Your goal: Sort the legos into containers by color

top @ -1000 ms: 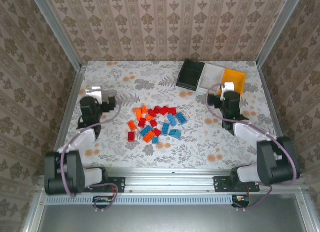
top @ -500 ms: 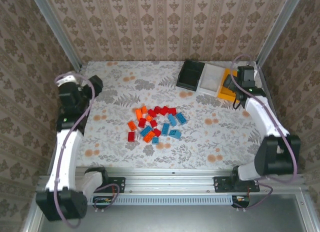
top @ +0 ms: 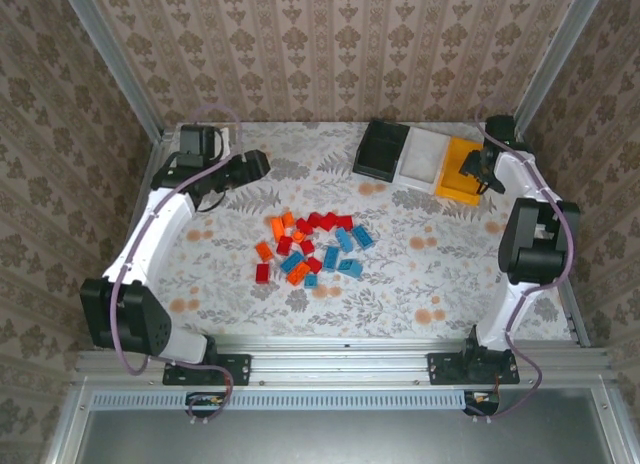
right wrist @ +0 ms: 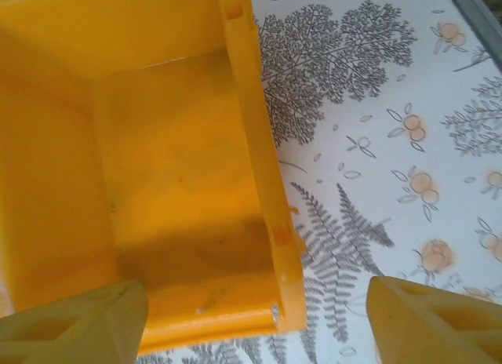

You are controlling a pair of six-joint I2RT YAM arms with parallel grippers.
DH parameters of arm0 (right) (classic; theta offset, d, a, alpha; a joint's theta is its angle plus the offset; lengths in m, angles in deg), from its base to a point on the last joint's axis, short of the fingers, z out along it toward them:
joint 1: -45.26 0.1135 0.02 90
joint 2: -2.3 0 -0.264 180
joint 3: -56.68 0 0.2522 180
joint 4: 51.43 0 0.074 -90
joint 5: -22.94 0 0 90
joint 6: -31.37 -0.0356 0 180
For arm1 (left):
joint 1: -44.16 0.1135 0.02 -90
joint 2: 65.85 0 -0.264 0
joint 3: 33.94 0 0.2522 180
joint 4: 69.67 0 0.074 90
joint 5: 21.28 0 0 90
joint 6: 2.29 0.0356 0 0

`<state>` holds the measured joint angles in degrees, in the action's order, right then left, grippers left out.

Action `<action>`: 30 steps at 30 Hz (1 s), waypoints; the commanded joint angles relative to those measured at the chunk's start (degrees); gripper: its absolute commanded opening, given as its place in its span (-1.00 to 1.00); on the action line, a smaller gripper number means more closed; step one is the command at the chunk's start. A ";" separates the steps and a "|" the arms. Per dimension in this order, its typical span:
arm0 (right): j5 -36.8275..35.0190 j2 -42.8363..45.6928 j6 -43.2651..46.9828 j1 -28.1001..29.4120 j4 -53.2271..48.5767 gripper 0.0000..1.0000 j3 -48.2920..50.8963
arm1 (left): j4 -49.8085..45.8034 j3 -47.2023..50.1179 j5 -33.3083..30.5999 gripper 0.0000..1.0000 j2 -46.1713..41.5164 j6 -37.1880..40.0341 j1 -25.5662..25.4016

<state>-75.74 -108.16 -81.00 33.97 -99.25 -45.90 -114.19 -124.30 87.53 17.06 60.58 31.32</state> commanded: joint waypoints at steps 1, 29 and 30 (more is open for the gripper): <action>1.66 -3.83 1.16 -0.35 -4.07 0.35 -3.97 | -4.41 -3.77 2.61 0.62 2.39 2.26 -0.93; -3.07 -3.92 -1.28 23.32 1.42 -0.84 -1.54 | 5.13 22.53 -0.94 0.65 -10.85 -4.62 -0.44; -3.05 -4.52 -2.04 23.85 1.37 -0.84 -2.15 | 5.02 23.09 -1.12 0.65 -11.59 -4.60 -0.35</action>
<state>-77.56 -111.54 -80.52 56.99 -97.75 -44.78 -110.00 -102.68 87.71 7.66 57.21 30.42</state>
